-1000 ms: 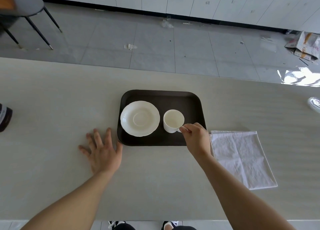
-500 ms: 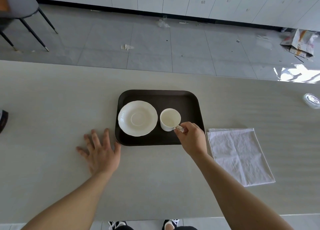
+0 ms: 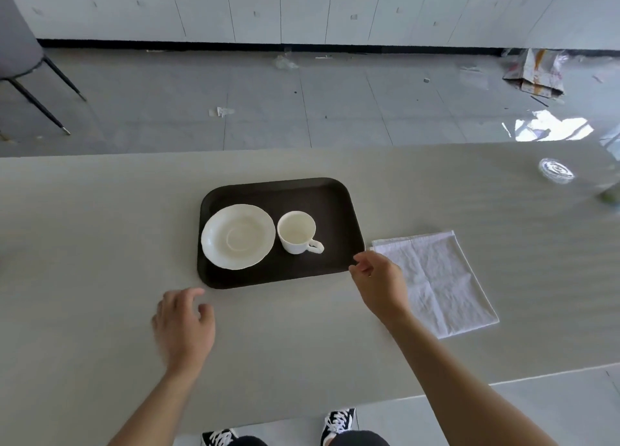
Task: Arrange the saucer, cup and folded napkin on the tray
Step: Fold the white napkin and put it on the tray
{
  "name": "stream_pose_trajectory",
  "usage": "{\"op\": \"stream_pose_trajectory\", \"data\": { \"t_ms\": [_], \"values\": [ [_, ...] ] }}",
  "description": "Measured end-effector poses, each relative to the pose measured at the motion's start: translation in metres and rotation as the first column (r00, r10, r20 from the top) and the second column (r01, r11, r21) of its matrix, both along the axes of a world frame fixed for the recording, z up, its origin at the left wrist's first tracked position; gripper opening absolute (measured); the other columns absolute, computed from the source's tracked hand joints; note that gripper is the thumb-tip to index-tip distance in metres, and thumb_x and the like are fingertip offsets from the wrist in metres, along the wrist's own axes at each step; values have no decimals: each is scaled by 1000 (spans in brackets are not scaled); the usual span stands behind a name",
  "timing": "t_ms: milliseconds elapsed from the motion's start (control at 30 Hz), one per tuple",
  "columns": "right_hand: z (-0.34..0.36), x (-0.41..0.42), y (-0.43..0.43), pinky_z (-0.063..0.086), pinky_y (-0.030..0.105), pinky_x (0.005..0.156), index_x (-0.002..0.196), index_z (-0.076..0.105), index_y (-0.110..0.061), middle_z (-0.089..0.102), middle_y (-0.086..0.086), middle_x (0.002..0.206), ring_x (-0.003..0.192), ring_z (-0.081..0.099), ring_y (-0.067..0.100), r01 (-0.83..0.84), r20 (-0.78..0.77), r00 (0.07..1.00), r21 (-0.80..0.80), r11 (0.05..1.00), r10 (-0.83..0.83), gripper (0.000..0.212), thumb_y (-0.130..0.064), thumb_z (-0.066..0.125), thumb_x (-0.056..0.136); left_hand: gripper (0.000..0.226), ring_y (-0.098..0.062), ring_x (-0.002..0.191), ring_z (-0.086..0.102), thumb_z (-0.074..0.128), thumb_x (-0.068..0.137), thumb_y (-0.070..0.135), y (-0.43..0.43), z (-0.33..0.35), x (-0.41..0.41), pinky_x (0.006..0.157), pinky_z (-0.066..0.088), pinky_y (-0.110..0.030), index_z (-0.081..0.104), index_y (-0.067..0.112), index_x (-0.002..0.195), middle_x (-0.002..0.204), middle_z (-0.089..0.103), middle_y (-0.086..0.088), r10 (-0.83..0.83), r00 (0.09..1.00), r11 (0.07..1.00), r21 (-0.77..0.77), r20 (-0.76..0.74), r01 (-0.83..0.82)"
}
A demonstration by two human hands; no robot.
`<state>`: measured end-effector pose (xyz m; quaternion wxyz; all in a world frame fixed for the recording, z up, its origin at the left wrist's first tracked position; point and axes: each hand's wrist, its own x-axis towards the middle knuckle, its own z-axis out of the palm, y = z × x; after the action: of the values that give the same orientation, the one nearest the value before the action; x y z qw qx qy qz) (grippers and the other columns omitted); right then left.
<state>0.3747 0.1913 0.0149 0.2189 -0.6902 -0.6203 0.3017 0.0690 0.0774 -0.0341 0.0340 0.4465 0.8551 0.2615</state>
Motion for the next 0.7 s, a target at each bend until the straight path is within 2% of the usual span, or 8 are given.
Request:
{"op": "stream_pose_trajectory", "data": {
  "t_ms": [133, 267, 333, 400, 467, 533, 600, 700],
  "values": [
    [0, 40, -9, 46, 26, 70, 107, 71, -24, 71, -8, 96, 89, 65, 16, 84, 39, 996, -32, 996, -83, 19, -23, 61, 91, 24, -34, 78, 62, 49, 72, 12, 4, 8, 60, 70, 49, -42, 69, 11, 86, 84, 62, -7, -335, 942, 940, 62, -2, 335],
    [-5, 86, -15, 45, 27, 75, 112, 72, -22, 74, -5, 105, 93, 66, 16, 164, 97, 982, -41, 986, -159, 23, -20, 64, 91, 16, -22, 77, 60, 57, 74, 15, 18, 12, 129, 69, 46, -33, 67, 20, 87, 86, 60, 3, -634, 773, 772, 58, -18, 634],
    [-9, 109, -19, 43, 25, 73, 111, 73, -19, 75, -3, 104, 86, 63, 14, 173, 127, 978, -27, 985, -168, 22, -17, 65, 90, 16, -22, 79, 59, 64, 75, 15, 28, 17, 162, 69, 48, -35, 66, 20, 90, 87, 60, 2, -727, 687, 686, 35, -5, 726],
    [-12, 132, -23, 43, 25, 73, 110, 73, -17, 74, 1, 105, 83, 64, 16, 174, 152, 974, -8, 985, -171, 22, -13, 67, 89, 19, -24, 82, 59, 65, 78, 25, 38, 24, 194, 70, 51, -38, 67, 20, 96, 92, 62, 0, -802, 598, 598, 2, -6, 802],
    [-15, 153, -26, 47, 28, 73, 110, 72, -16, 72, 4, 110, 92, 67, 23, 176, 209, 962, 21, 984, -177, 23, -12, 69, 88, 35, -26, 92, 61, 62, 79, 40, 46, 31, 221, 78, 52, -37, 66, 20, 107, 105, 64, -3, -868, 497, 497, -56, -24, 866],
    [-17, 171, -28, 52, 33, 77, 113, 72, -17, 68, 4, 117, 105, 62, 28, 187, 296, 936, 47, 981, -193, 26, -15, 71, 87, 54, -29, 114, 55, 59, 78, 53, 52, 32, 243, 94, 47, -39, 59, 20, 121, 125, 58, -7, -909, 417, 413, -149, 1, 899],
    [-18, 185, -29, 53, 37, 79, 116, 70, -21, 64, 3, 122, 114, 54, 29, 202, 378, 902, 55, 978, -207, 30, -19, 72, 87, 74, -31, 134, 36, 57, 75, 66, 57, 29, 259, 110, 34, -42, 45, 23, 135, 144, 41, -12, -921, 383, 347, -294, 76, 891],
    [-22, 203, -31, 52, 39, 87, 124, 66, -26, 60, 5, 125, 115, 50, 31, 226, 456, 867, 1, 974, -202, 35, -24, 70, 89, 88, -33, 142, 20, 55, 72, 74, 61, 20, 273, 118, 20, -45, 31, 25, 141, 151, 28, -15, -934, 355, 298, -443, 49, 846]
  ]
}}
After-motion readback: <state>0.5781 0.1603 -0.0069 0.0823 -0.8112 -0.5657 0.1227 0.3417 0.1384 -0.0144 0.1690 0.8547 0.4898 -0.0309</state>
